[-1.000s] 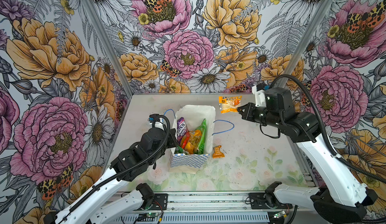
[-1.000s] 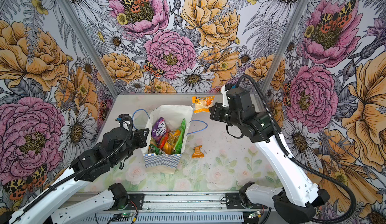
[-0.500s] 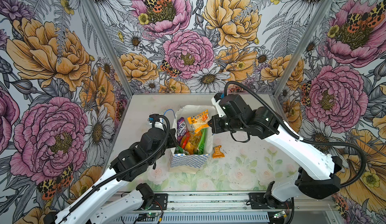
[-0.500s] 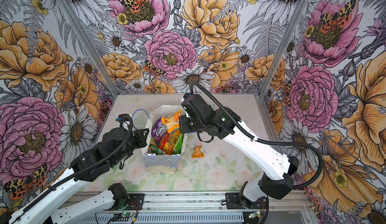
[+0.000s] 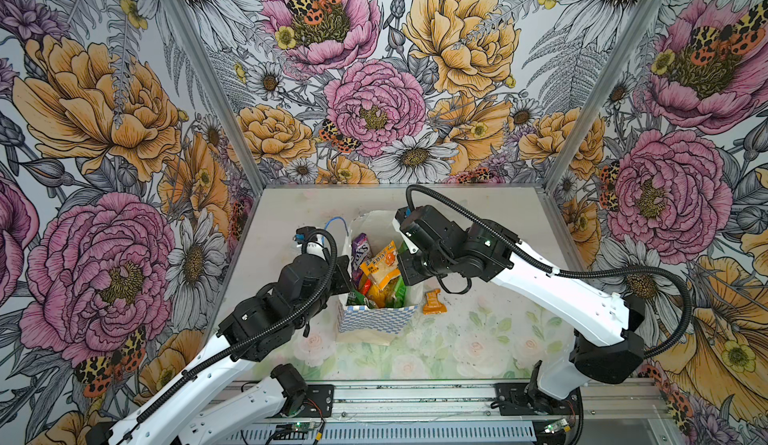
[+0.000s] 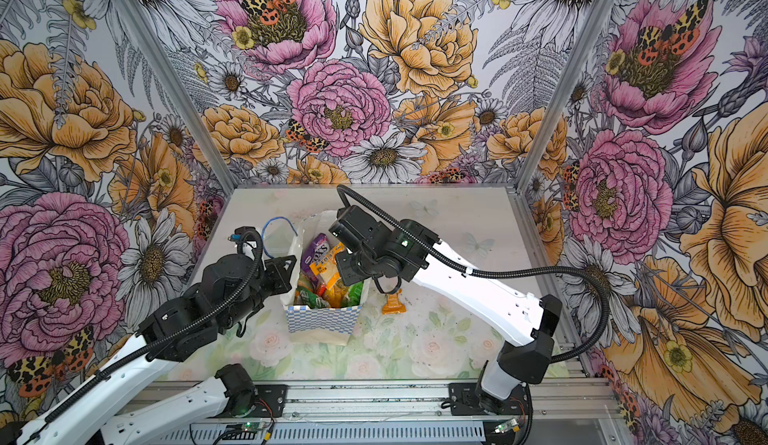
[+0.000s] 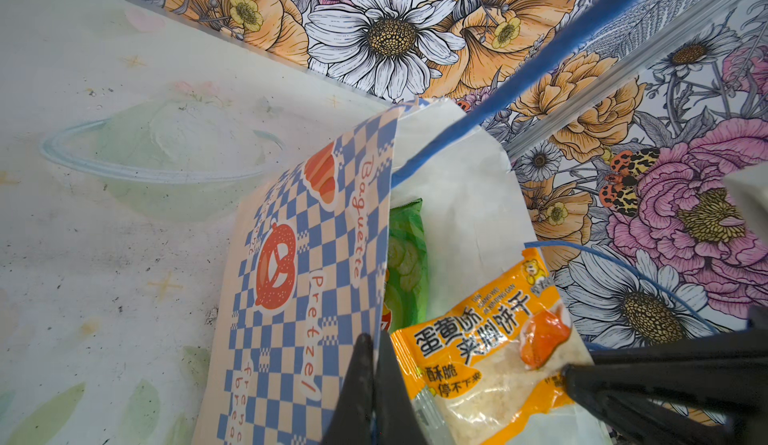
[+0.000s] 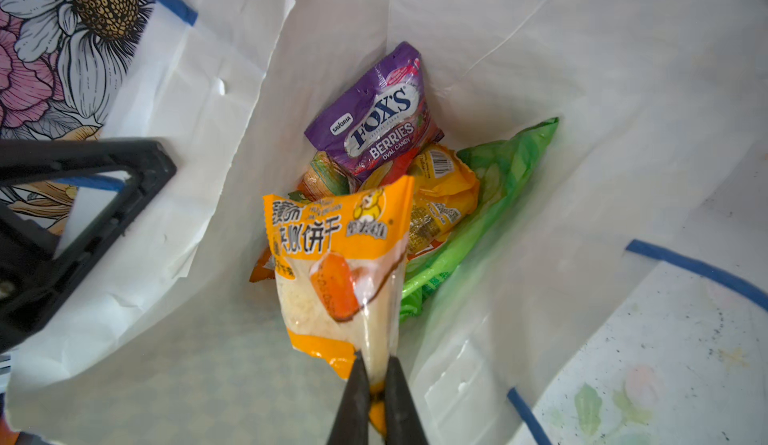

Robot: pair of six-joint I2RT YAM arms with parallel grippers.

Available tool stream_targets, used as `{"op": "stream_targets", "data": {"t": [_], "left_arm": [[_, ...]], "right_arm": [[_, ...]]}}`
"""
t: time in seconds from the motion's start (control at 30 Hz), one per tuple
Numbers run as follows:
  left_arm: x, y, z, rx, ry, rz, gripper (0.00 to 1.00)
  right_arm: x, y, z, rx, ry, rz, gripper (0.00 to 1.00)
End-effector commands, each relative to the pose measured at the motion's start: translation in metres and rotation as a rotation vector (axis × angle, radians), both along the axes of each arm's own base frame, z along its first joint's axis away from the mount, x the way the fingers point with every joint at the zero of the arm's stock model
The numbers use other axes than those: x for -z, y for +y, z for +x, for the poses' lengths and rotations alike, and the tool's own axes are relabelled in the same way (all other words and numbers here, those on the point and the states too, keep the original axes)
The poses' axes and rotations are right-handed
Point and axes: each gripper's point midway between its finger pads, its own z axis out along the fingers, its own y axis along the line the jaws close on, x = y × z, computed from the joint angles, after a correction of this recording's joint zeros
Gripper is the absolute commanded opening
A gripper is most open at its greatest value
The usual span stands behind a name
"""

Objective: Place the snacks into the paper bag
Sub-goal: 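Lower the packet into the paper bag and open the right gripper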

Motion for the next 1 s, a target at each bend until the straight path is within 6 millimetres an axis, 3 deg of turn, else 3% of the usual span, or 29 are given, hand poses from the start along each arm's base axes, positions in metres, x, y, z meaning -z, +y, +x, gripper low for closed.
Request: {"op": "stream_targets", "data": {"t": [0.0,0.53,0.7,0.97], "left_arm": [[-0.025,0.003,0.002,-0.021,-0.074,-0.093,0.00],[-0.022,0.000,0.003,-0.014,-0.066,-0.085,0.00],[-0.023,0.000,0.003,-0.013,-0.068,-0.084,0.00],[-0.021,0.000,0.004,-0.017,-0.063,-0.082,0.00]], "right_arm": [[0.009,0.006,-0.002,-0.035,-0.006,-0.046,0.00],[0.057,0.030,-0.004,-0.053,0.010,-0.206,0.00],[0.060,0.032,-0.005,-0.051,0.015,-0.209,0.00],[0.057,0.032,-0.006,-0.050,0.013,-0.202,0.22]]}}
